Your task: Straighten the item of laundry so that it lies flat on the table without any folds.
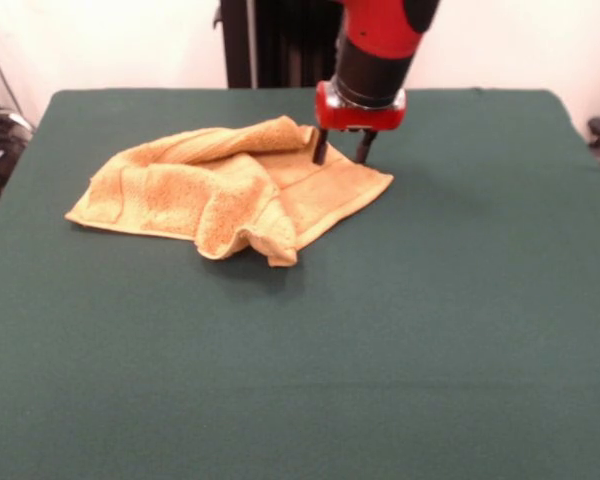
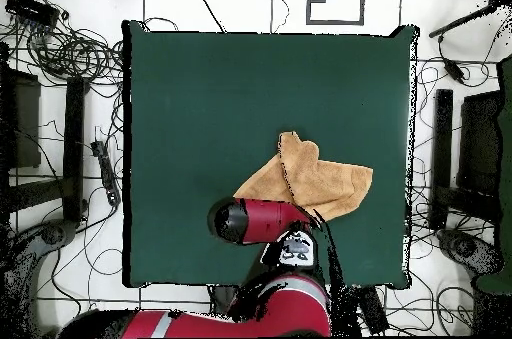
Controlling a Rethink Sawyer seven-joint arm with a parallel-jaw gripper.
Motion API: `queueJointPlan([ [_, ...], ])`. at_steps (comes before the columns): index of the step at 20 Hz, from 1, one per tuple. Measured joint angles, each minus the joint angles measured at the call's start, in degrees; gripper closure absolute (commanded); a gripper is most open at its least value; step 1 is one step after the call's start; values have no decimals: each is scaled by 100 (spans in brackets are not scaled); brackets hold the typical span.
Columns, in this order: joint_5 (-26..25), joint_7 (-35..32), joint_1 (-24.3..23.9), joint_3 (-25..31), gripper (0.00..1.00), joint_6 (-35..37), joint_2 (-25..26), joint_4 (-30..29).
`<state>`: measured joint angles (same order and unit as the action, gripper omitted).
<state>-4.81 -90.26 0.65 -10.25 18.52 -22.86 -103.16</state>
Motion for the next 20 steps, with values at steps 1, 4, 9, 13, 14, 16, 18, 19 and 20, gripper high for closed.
queueJointPlan([
  [1,1,0,-4,1,0,0,0,0],
  [4,1,0,-11,2,0,0,-1,0],
  [9,0,-1,-15,27,100,0,0,2],
  [13,-1,-1,-35,56,100,3,-5,0],
  [14,-1,-1,-44,64,100,3,-7,-2],
  [16,-1,-1,-67,80,100,3,-14,-10],
  [18,-1,-1,-98,103,100,2,-24,-22],
  [19,-1,-1,-109,111,100,2,-27,-26],
  [20,-1,-1,-136,131,100,1,-37,-37],
])
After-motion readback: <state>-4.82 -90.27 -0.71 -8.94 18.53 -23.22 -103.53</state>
